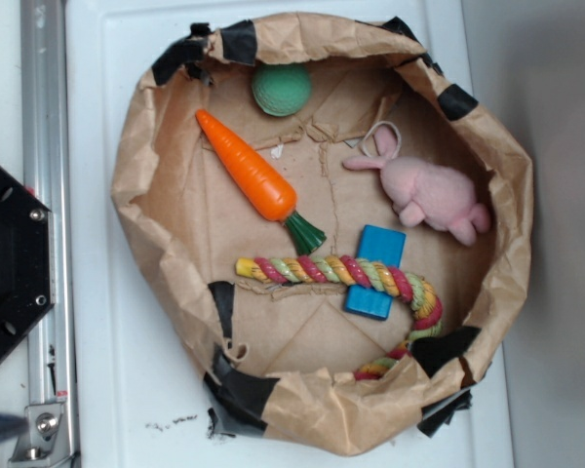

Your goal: Grab the carrot.

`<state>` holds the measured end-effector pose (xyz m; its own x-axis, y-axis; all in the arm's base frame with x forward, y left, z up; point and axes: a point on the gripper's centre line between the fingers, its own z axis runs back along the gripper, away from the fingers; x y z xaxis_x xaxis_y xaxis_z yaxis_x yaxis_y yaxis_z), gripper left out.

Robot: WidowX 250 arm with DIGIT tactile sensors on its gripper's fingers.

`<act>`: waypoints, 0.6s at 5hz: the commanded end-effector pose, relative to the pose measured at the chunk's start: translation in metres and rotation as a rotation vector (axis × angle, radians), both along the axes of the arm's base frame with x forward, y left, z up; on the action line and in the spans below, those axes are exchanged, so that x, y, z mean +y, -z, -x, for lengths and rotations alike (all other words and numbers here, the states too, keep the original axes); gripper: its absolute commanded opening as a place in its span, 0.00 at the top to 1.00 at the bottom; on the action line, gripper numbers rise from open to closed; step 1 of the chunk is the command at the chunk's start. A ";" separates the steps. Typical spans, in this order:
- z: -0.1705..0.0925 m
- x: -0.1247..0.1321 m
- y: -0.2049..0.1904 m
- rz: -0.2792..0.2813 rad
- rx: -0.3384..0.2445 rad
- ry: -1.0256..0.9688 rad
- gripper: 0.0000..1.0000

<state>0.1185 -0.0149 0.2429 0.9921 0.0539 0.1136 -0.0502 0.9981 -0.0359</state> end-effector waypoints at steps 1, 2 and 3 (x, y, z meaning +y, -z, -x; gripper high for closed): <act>0.000 0.000 0.000 0.000 0.000 0.000 0.00; -0.048 0.021 0.029 -0.046 -0.011 0.152 0.00; -0.085 0.029 0.058 -0.019 -0.016 0.315 0.00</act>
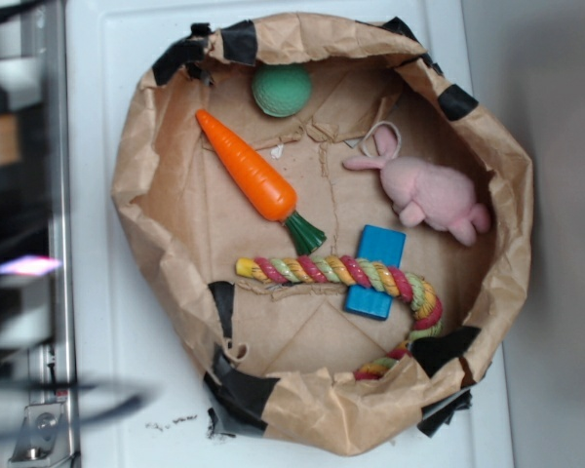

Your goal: Grab the carrot.

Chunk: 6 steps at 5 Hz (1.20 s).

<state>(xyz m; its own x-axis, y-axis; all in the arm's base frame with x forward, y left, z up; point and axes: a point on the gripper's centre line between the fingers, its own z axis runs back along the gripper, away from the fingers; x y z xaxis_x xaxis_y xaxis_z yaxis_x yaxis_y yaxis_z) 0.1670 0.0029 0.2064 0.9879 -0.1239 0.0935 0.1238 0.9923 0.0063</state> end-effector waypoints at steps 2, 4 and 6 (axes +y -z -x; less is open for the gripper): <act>-0.079 0.010 0.116 -0.034 0.098 0.304 0.00; -0.091 -0.013 0.183 -0.102 0.251 0.650 0.00; -0.075 0.004 0.212 -0.181 0.336 0.770 1.00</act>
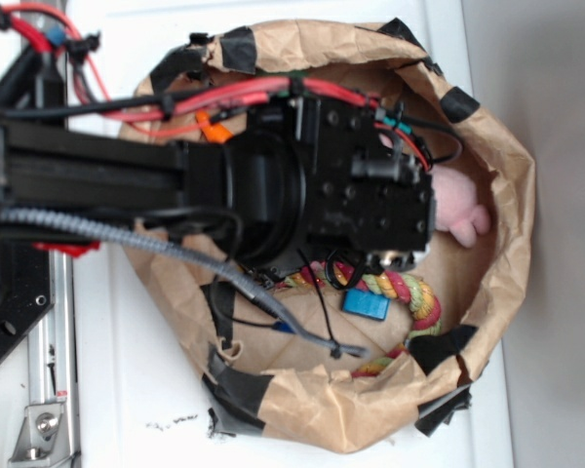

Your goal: Grab the carrot.

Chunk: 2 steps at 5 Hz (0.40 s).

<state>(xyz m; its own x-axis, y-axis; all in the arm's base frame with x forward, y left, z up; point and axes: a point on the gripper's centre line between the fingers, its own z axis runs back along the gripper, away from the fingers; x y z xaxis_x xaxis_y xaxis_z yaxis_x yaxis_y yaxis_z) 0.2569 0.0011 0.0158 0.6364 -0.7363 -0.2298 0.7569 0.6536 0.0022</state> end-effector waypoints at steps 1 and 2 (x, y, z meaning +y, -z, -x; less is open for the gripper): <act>0.009 0.013 0.004 -0.015 -0.008 0.003 1.00; 0.009 0.012 -0.023 0.038 -0.050 -0.023 1.00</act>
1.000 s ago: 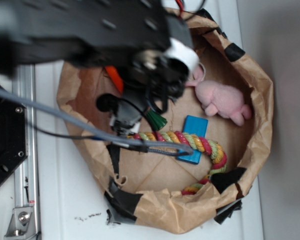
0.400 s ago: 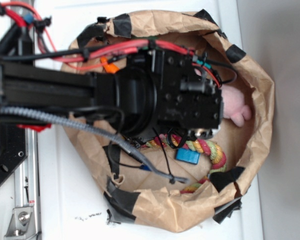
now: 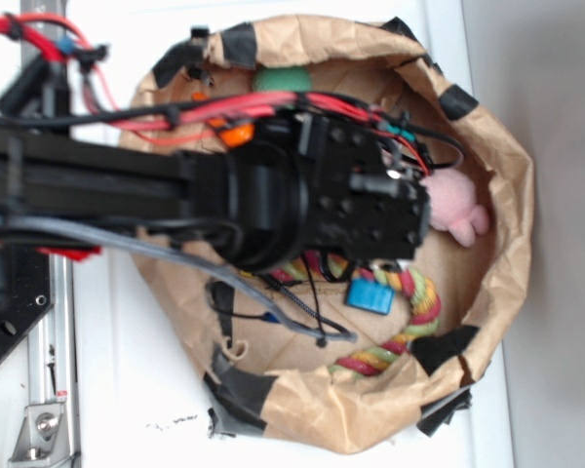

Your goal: Grab the carrot.

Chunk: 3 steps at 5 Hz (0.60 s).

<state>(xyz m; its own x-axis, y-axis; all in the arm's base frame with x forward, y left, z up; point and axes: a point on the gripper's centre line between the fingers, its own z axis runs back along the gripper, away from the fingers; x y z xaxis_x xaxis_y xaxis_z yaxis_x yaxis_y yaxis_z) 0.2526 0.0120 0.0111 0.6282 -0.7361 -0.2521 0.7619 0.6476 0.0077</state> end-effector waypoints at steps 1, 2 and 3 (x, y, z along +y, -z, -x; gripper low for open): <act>0.001 0.002 -0.061 0.103 -0.122 -0.052 1.00; -0.005 0.001 -0.092 0.161 -0.195 -0.107 1.00; -0.014 -0.013 -0.113 0.179 -0.239 -0.121 1.00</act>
<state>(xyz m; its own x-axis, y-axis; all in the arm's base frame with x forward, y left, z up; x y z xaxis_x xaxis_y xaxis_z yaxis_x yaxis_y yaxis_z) 0.2677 0.0049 0.1096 0.7568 -0.6535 -0.0154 0.6536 0.7568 0.0035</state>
